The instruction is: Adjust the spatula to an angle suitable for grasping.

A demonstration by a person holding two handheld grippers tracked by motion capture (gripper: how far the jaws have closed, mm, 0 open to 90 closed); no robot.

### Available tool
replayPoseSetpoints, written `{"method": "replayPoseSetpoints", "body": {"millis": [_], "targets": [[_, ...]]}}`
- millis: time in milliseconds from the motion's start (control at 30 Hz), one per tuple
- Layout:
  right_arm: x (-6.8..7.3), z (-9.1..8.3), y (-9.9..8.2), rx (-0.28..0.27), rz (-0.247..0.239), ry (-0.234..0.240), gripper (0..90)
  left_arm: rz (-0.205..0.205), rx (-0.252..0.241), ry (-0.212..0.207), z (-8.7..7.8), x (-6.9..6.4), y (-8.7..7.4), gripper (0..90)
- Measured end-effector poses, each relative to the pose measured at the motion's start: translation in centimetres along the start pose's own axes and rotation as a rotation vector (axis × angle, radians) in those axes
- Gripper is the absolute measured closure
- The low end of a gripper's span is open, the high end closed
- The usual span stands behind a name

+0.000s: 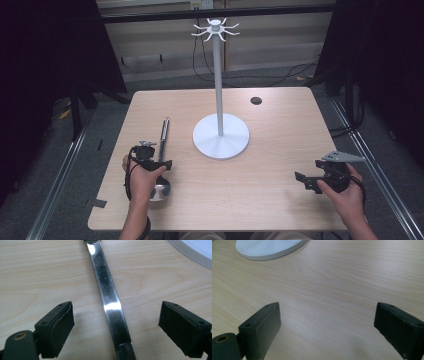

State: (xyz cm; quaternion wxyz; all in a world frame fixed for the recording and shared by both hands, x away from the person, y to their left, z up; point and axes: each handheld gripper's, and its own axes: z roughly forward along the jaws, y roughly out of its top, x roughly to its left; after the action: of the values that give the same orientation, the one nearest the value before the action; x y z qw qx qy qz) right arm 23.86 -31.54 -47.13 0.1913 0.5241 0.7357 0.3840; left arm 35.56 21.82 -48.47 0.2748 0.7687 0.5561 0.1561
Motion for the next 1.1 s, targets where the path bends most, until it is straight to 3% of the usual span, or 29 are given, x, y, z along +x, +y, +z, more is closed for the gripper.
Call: {"method": "replayPoseSetpoints", "body": {"millis": [500, 700, 900, 1100], "targets": [[0.4, 0.3, 0.1, 0.012, -0.005, 0.018, 7.1, 0.012, 0.02, 0.001, -0.3, 0.0, 0.4, 11.5], [0.5, 0.3, 0.2, 0.012, -0.014, 0.018, 7.1, 0.017, 0.059, 0.014, -0.4, 0.1, 0.9, 14.9], [0.8, 0.3, 0.3, 0.006, -0.01, 0.027, 7.0, 0.014, 0.081, 0.016, -0.4, 0.3, 1.1, 20.6], [0.8, 0.3, 0.4, 0.004, -0.008, 0.031, 7.1, -0.001, 0.096, 0.007, -0.4, 0.4, 1.1, 35.7]]}}
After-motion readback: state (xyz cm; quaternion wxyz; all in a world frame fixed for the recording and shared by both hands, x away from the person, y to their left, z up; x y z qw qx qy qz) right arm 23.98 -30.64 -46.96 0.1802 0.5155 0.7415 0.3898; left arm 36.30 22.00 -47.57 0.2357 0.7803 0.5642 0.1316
